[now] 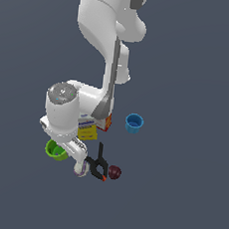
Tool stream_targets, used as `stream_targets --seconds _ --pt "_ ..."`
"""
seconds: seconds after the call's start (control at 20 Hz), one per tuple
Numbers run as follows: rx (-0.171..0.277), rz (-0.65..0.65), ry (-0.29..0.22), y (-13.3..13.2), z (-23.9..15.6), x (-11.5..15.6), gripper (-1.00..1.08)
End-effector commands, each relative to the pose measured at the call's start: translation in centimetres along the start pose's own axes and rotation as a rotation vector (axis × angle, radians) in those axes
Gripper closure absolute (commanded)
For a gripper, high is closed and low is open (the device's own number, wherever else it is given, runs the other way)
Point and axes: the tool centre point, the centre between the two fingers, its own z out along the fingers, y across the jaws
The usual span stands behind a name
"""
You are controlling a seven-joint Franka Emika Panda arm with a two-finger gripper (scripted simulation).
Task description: Pick up a designated object from a clutter of objects.
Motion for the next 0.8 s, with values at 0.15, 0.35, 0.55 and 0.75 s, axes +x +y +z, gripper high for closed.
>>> stream_targets --seconds 0.15,0.35,0.55,0.75 --pt "-0.001 0.002 0.001 0.1 0.3 0.0 -0.2" --pt "-0.001 0.003 0.002 0.1 1.3 0.0 -0.2" --pt "-0.001 0.004 0.003 0.1 2.7 0.0 -0.2" --pt "-0.001 0.005 0.004 0.1 3.3 0.0 -0.2"
